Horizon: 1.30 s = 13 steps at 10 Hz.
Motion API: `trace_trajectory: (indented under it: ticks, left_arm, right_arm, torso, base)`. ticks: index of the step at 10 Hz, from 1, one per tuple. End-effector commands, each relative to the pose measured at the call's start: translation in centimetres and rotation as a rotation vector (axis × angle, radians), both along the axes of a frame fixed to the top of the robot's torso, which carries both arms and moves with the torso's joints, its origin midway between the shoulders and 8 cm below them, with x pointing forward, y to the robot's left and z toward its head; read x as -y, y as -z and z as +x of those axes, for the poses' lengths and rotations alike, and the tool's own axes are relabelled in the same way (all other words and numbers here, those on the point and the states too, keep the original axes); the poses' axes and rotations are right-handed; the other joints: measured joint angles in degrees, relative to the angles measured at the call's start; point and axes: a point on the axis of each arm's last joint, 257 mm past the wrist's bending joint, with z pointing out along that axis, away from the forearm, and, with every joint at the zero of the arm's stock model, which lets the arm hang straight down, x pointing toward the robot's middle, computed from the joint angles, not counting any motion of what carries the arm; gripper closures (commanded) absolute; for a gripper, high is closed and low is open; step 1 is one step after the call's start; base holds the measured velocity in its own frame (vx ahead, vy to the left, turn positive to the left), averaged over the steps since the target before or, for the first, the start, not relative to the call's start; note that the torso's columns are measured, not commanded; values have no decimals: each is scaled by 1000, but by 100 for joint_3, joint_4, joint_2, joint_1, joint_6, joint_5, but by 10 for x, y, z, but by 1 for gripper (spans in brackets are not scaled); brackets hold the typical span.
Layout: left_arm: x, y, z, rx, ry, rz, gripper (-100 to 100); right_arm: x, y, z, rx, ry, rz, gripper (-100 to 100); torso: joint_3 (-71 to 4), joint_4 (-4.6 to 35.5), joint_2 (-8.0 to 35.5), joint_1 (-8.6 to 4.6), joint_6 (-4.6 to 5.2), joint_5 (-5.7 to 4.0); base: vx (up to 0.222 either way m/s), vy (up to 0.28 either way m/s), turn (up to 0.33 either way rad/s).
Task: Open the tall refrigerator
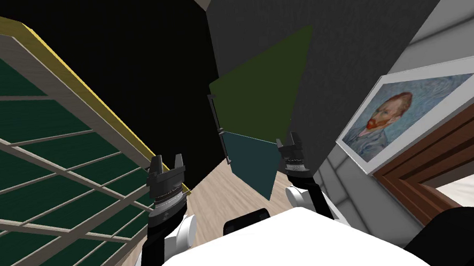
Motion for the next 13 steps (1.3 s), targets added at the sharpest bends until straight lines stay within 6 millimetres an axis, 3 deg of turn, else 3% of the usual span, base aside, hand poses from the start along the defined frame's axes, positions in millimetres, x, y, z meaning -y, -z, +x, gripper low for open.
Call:
trace_trajectory:
  ticks: [1,9,10,13]
  left_arm:
    - [0,0,0,0,0,0,0]
    - [0,0,0,0,0,0,0]
    - [0,0,0,0,0,0,0]
    - [0,0,0,0,0,0,0]
  right_arm:
    - [0,0,0,0,0,0,0]
    - [0,0,0,0,0,0,0]
    - [-6,0,5,-9,-14,-44,-100]
    - [-24,2,19,-29,-33,-160,-100]
  torso:
    - [-467,235,232,0,0,0]
    - [-7073,3537,3539,0,0,0]
    - [-7919,3960,3962,0,0,0]
    - [-8455,4220,4216,5,-1,1]
  base:
    - [0,0,0]
    - [0,0,0]
    - [15,10,-10]
    - [26,27,-17]
